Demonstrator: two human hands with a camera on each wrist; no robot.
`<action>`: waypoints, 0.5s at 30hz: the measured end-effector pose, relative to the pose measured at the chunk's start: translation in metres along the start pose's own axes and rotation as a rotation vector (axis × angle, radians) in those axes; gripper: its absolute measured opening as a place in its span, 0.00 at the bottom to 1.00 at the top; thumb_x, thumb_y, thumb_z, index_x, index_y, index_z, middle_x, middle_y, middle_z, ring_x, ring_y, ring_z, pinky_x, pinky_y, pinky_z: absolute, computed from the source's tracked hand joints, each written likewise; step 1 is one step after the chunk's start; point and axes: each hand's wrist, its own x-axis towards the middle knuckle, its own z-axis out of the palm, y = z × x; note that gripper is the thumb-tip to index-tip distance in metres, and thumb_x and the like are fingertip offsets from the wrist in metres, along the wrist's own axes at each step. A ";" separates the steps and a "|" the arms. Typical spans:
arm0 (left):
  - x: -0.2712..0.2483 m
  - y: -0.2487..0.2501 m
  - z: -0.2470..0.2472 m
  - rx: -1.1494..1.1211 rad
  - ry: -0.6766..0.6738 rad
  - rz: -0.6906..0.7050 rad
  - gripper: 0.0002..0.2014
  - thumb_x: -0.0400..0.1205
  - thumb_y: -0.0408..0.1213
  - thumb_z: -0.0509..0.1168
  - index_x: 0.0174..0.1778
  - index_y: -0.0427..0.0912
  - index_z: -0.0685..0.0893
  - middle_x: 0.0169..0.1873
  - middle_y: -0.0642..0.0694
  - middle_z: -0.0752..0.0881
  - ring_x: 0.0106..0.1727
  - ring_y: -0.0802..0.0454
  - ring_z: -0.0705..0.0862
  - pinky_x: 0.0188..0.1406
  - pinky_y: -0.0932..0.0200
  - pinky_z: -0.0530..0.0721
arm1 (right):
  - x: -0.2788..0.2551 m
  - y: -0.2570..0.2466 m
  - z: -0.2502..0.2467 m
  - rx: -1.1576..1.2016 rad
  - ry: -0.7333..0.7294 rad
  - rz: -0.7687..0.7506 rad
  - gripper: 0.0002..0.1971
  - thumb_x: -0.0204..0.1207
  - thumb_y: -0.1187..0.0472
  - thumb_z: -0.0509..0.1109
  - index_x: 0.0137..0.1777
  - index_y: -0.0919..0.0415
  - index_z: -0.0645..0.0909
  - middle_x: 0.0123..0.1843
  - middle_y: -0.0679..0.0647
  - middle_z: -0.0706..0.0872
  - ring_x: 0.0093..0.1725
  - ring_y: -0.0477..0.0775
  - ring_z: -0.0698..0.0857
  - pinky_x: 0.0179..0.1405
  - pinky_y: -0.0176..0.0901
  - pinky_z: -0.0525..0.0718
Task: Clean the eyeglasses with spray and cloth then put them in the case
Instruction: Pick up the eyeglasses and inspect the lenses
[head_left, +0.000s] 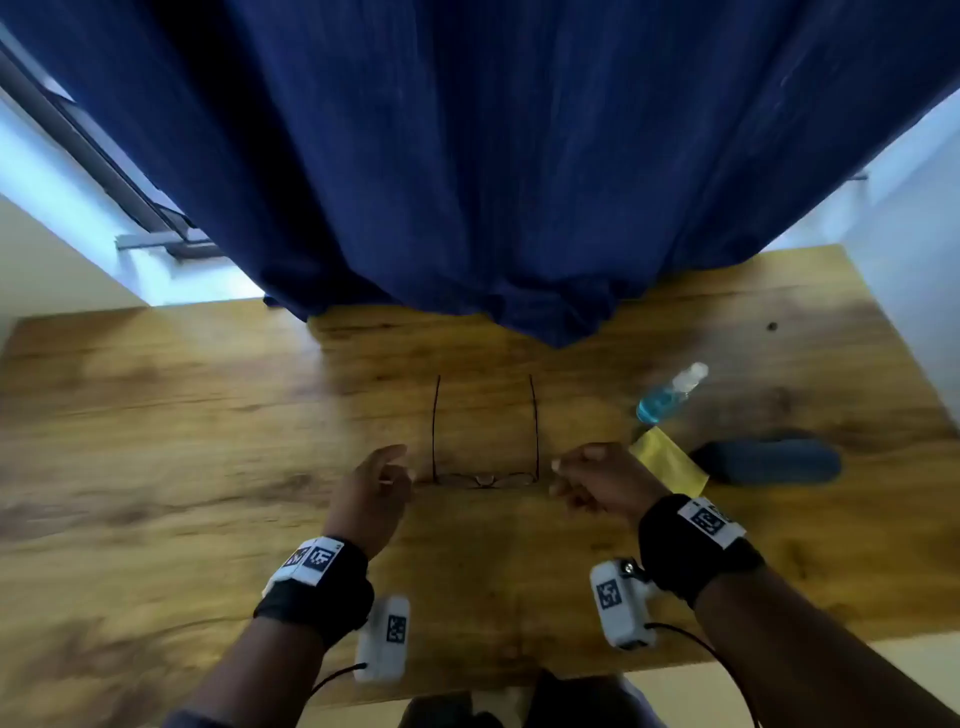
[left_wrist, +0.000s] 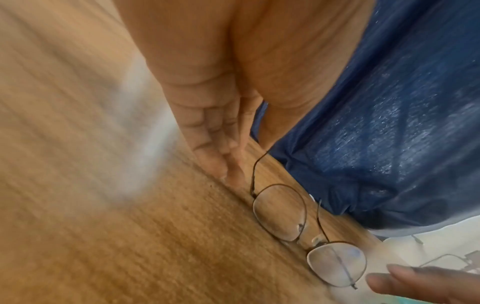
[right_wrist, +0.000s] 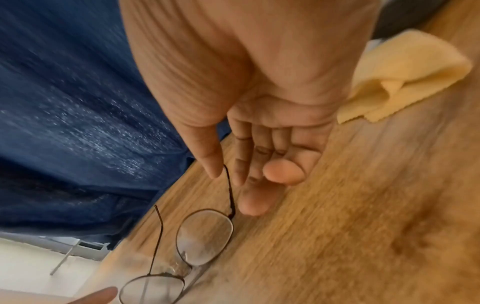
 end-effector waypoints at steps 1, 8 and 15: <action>0.005 -0.001 0.003 0.006 0.001 0.004 0.18 0.85 0.33 0.66 0.72 0.45 0.80 0.45 0.48 0.91 0.42 0.48 0.91 0.42 0.48 0.90 | 0.006 0.000 0.005 0.001 0.008 0.019 0.10 0.84 0.58 0.72 0.55 0.65 0.86 0.45 0.61 0.95 0.32 0.53 0.88 0.25 0.38 0.78; 0.031 -0.009 0.019 -0.066 0.005 0.055 0.14 0.86 0.35 0.66 0.67 0.51 0.86 0.34 0.51 0.94 0.39 0.57 0.93 0.48 0.44 0.93 | 0.041 -0.008 0.023 0.007 0.077 -0.048 0.10 0.83 0.57 0.74 0.53 0.64 0.88 0.42 0.62 0.94 0.32 0.51 0.90 0.28 0.36 0.85; 0.062 0.013 0.015 -0.415 0.263 0.370 0.09 0.85 0.40 0.67 0.49 0.42 0.92 0.28 0.43 0.88 0.24 0.48 0.83 0.24 0.50 0.86 | 0.080 -0.017 0.037 0.555 0.062 -0.457 0.22 0.71 0.46 0.79 0.64 0.51 0.86 0.40 0.60 0.88 0.34 0.53 0.85 0.34 0.44 0.85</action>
